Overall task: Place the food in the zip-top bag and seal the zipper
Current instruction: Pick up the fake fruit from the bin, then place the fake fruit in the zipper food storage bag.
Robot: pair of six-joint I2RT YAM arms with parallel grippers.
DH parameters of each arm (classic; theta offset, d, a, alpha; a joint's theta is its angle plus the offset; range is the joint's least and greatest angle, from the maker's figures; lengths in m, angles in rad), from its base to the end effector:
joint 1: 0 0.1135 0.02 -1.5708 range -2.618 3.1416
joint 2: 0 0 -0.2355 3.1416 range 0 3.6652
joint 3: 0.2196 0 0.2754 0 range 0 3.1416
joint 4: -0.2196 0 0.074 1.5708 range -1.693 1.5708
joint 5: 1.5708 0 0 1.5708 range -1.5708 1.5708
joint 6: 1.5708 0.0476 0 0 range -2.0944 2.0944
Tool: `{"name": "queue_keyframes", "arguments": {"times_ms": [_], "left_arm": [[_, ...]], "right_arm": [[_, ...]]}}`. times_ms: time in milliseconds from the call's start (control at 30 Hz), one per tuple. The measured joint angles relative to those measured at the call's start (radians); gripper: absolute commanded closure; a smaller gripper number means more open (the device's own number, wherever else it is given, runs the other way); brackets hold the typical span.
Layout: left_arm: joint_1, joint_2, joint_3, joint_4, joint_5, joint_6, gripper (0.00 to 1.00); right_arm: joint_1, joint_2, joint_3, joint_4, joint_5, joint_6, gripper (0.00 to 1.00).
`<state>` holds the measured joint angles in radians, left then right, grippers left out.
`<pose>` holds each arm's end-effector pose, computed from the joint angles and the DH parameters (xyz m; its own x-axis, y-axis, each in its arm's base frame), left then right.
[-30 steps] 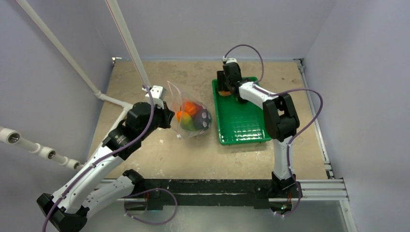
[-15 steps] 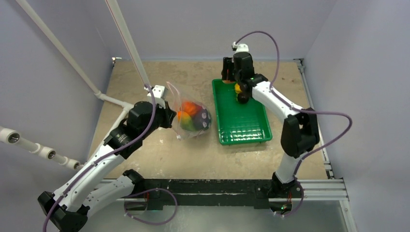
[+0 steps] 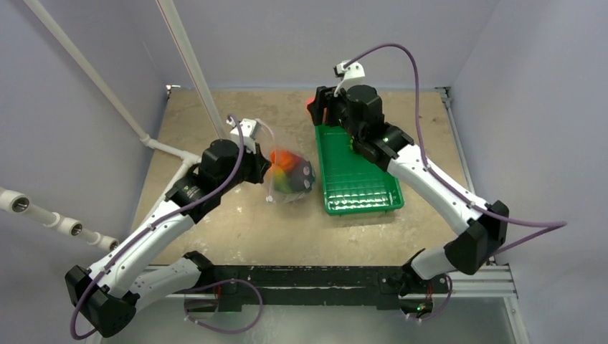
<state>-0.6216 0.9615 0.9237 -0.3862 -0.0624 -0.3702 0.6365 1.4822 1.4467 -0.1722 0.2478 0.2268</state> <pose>0.2187 -0.1530 0.3064 -0.5054 -0.0822 -0.8590 0.3778 0.8739 -0.3058 0.3185 0.2209 0.3737 -0.2478 0.0880 -0.9648 -0.3361 0.9262 0.1707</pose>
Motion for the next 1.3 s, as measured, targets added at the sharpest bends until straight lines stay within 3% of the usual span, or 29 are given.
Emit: {"name": "queue_keyframes", "arguments": {"times_ms": [467,800,1133,1300], "left_arm": [[0.000,0.037,0.148,-0.011,0.000,0.034,1.00],[0.000,0.048,0.145,0.003,0.018,0.041,1.00],[0.000,0.048,0.144,0.005,0.023,0.042,1.00],[0.000,0.042,0.143,0.004,0.022,0.042,1.00]], "right_arm": [[0.127,-0.195,0.000,0.012,-0.117,0.004,0.68],[0.215,-0.214,-0.001,0.016,-0.214,0.018,0.69],[0.317,-0.226,-0.050,-0.001,-0.213,0.026,0.69],[0.367,-0.223,-0.082,-0.036,-0.154,0.044,0.57]]}}
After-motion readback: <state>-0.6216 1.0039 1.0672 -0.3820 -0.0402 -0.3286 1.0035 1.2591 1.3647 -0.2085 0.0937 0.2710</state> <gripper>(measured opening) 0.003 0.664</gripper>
